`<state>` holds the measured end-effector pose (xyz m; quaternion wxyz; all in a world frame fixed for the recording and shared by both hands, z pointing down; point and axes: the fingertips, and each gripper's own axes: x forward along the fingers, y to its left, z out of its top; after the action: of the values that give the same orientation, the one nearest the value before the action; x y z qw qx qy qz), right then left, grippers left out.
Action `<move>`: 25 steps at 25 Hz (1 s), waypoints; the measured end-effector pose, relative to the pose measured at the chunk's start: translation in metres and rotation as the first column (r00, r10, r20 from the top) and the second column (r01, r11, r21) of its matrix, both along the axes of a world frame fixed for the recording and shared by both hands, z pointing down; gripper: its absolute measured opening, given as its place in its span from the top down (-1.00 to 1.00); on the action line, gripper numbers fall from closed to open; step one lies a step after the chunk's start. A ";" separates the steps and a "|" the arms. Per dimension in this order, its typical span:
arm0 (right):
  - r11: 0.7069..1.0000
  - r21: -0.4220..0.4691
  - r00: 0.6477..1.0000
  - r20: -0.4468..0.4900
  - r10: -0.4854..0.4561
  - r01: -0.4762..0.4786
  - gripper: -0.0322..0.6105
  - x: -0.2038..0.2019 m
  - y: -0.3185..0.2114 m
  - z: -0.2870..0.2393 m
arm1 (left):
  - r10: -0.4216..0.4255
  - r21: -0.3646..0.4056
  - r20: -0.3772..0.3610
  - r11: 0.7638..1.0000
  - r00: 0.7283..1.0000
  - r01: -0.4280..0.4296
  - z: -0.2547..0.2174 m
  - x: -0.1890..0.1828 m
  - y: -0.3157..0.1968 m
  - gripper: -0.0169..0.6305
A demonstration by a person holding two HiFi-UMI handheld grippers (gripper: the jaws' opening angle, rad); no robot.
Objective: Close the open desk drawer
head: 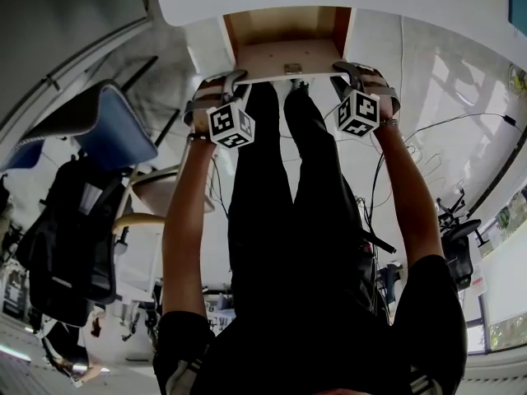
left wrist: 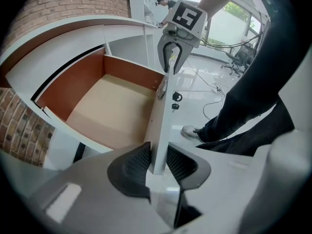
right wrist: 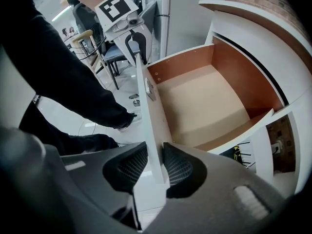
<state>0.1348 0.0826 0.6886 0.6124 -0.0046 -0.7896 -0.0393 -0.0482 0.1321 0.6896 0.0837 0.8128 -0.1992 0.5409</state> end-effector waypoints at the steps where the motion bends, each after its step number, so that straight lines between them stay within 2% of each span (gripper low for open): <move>1: 1.000 -0.002 1.000 -0.001 -0.003 0.003 0.58 0.000 0.000 -0.001 | -0.002 0.000 0.001 1.000 1.000 0.002 -0.001 0.000 0.000 0.59; 25: 0.999 -0.001 0.992 0.121 0.035 -0.035 0.62 -0.013 -0.021 -0.065 | -0.095 0.072 -0.058 0.992 0.994 0.099 -0.066 -0.013 -0.024 0.62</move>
<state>0.1216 0.0617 0.6240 0.5640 0.0118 -0.8252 -0.0292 -0.0615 0.1079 0.6235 0.0847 0.8192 -0.2563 0.5060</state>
